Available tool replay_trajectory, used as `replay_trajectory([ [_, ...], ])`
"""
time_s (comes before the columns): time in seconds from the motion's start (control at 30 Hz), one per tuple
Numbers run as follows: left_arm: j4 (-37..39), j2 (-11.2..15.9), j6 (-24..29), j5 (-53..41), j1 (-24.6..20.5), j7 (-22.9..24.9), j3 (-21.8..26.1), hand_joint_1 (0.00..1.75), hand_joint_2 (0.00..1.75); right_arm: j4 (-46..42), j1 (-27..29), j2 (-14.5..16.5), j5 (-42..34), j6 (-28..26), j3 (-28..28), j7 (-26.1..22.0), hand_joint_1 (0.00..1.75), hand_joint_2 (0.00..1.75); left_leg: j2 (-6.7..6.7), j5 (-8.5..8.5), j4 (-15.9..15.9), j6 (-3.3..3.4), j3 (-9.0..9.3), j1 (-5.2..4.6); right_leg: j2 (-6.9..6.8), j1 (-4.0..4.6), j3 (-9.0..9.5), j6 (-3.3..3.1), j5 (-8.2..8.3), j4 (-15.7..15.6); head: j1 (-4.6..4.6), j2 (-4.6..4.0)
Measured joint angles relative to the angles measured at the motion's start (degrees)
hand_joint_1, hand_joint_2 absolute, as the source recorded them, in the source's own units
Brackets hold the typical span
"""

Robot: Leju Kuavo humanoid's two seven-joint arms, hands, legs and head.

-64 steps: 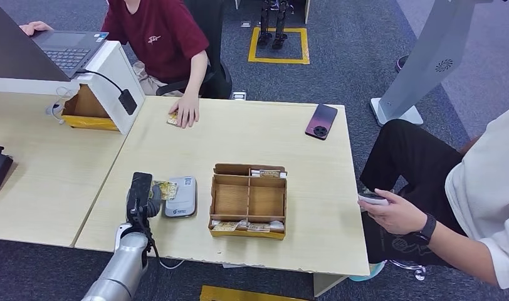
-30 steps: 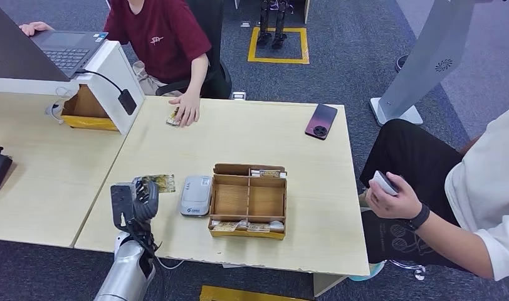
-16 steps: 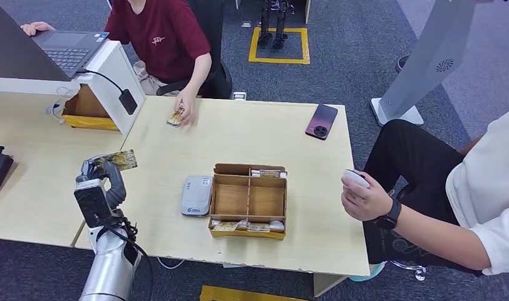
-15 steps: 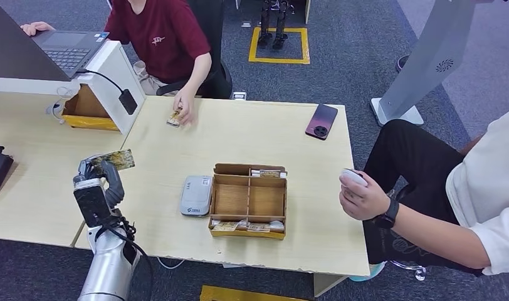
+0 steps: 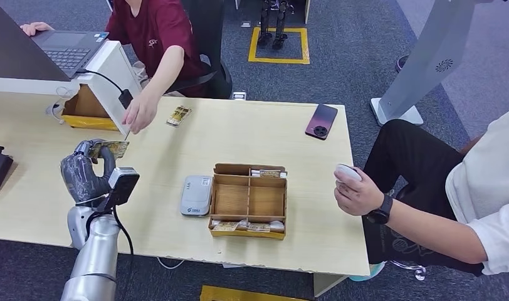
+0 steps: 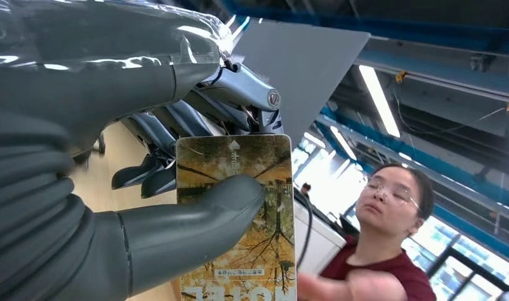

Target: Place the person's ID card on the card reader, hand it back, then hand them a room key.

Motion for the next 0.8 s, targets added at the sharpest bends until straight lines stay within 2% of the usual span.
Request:
replay_trajectory([
  [0.1, 0.2, -1.0, 0.0, -7.2, -2.0, 0.0, 5.4, 1.75, 1.75, 0.0, 0.0, -0.1, 0.0, 0.0, 1.1, 0.0, 0.0, 0.0, 0.01, 0.0, 0.0, 0.0, 0.02, 0.0, 0.01, 0.0, 0.0, 0.0, 0.0, 0.0, -0.01, 0.0],
  [0.2, 0.3, -1.6, 0.1, -7.9, -3.0, 0.0, 8.3, 1.75, 1.75, 0.0, -0.2, -0.2, 0.0, 0.0, 1.6, 0.0, 0.0, 0.0, -0.01, 0.0, 0.0, 0.0, 0.02, 0.0, 0.0, 0.0, 0.0, 0.0, 0.0, 0.0, 0.0, 0.0],
  [0.63, 0.9, -3.2, 0.1, -5.1, -4.0, 0.0, 10.1, 1.75, 1.75, 0.0, -0.3, -0.4, 0.0, -0.1, 2.8, 0.2, 0.0, 0.0, -0.01, 0.0, 0.0, 0.0, 0.01, 0.0, 0.0, 0.0, 0.0, 0.0, 0.0, 0.0, 0.0, 0.0],
  [0.77, 1.6, -3.3, 0.1, -3.7, -4.2, 0.0, 10.1, 0.0, 1.75, 0.0, -0.3, -0.4, 0.0, -0.2, 2.9, 0.4, 0.0, 0.0, 0.02, 0.0, 0.0, 0.0, 0.01, 0.0, 0.03, 0.0, -0.01, 0.0, 0.0, 0.0, -0.01, 0.0],
  [0.8, 1.8, -3.4, 0.1, -3.3, -4.3, 0.0, 10.1, 0.0, 1.75, 0.0, -0.3, -0.4, 0.0, -0.2, 3.0, 0.5, 0.0, 0.0, 0.02, 0.0, 0.0, 0.0, 0.01, 0.0, 0.03, 0.0, -0.02, 0.0, 0.0, 0.0, -0.01, 0.0],
])
